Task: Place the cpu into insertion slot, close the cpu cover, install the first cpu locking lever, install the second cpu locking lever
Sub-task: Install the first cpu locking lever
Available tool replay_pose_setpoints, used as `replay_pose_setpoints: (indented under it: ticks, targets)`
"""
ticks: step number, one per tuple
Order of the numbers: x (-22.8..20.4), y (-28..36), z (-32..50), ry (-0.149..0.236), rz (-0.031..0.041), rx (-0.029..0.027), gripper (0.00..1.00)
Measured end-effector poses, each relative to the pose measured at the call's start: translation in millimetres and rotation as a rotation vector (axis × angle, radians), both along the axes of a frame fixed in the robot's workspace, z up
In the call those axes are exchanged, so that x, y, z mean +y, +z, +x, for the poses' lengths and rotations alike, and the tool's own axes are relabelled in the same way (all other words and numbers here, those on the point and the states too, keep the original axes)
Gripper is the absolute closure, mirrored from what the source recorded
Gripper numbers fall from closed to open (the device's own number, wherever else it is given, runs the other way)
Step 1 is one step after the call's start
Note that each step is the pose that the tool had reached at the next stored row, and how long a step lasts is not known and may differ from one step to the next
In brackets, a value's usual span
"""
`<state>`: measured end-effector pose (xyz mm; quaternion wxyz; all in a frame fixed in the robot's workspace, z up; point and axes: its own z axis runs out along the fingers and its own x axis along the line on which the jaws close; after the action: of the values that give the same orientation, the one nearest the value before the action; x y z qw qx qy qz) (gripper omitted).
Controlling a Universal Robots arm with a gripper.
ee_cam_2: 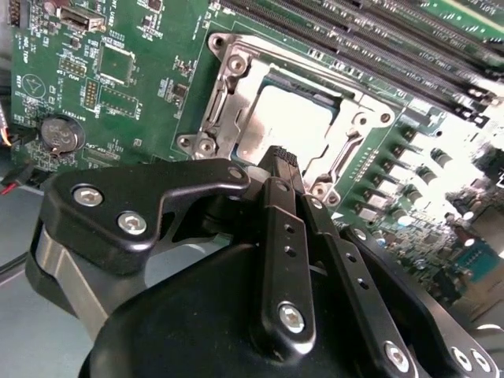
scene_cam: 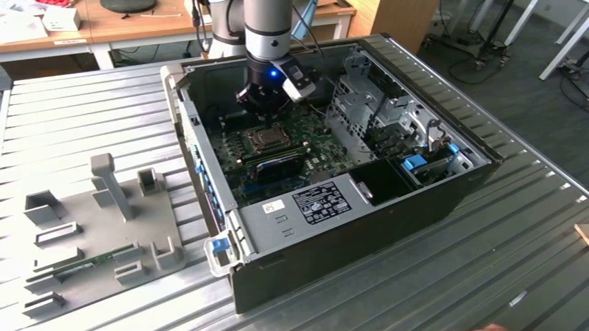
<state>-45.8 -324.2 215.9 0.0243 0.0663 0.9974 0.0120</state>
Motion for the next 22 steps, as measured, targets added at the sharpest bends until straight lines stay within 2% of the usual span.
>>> replay_pose_setpoints:
  ticks: [7,16,20,22]
  targets:
    - [-1.0,0.0,1.0,0.012,0.0007,0.0,0.9]
    - [-9.1,-0.1,1.1,0.027,0.0008,0.0,0.9]
    - [-9.3,0.1,1.1,0.058,0.0006,0.0001,0.9]
    - [-9.3,1.6,1.1,0.061,0.0007,0.0001,0.9]
